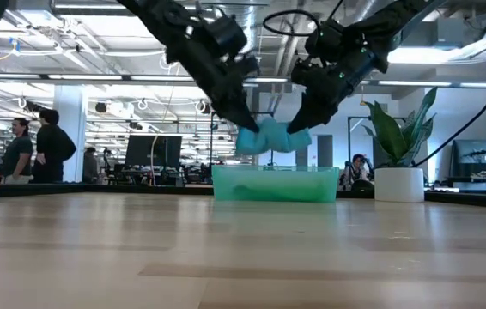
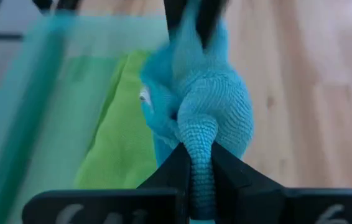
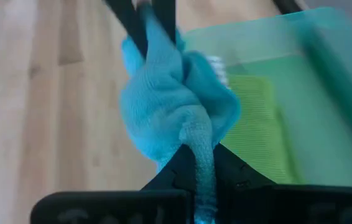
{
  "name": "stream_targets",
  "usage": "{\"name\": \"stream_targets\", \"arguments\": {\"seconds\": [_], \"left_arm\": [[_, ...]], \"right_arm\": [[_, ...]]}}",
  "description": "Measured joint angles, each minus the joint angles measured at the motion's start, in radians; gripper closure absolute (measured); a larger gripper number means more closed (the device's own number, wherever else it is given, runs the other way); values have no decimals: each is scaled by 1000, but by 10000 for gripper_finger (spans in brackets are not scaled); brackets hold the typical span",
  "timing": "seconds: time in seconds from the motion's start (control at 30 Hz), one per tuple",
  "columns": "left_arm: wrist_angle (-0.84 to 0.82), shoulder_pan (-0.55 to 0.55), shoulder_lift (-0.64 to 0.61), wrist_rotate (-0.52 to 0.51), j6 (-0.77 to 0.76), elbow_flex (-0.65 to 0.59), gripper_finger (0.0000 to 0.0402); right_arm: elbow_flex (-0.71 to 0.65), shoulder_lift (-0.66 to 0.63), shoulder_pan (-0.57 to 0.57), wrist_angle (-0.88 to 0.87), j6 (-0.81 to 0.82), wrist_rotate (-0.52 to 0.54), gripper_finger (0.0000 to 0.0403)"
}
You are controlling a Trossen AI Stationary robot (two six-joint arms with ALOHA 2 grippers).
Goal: Roll microfiber towels into tight, uniform cylinder then place into a basket
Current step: Put the rolled blue microfiber cloth into the green bin
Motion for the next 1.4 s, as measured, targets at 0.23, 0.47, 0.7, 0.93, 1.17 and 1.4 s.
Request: {"name": "stream_targets", "arguments": {"seconds": [0.23, 0.47, 0.7, 0.93, 1.17, 1.4], "left_arm": [[-40, 90, 160, -25, 51, 165, 386], [-125, 160, 296, -29, 81, 359, 386], [-189, 192, 413, -82, 132, 471, 386], [-209, 222, 439, -93, 131, 494, 386], [-221, 224, 439, -94, 125, 494, 374], [-227, 225, 439, -108, 92, 494, 308]], "right_arm": [[2, 0, -119, 24, -93, -2, 366], [5, 53, -201, 109, -160, -13, 366], [42, 162, -271, 117, -204, -12, 367], [96, 285, -312, 107, -194, -2, 367], [115, 312, -306, 84, -188, 18, 366], [114, 309, -308, 62, -168, 29, 365]]}}
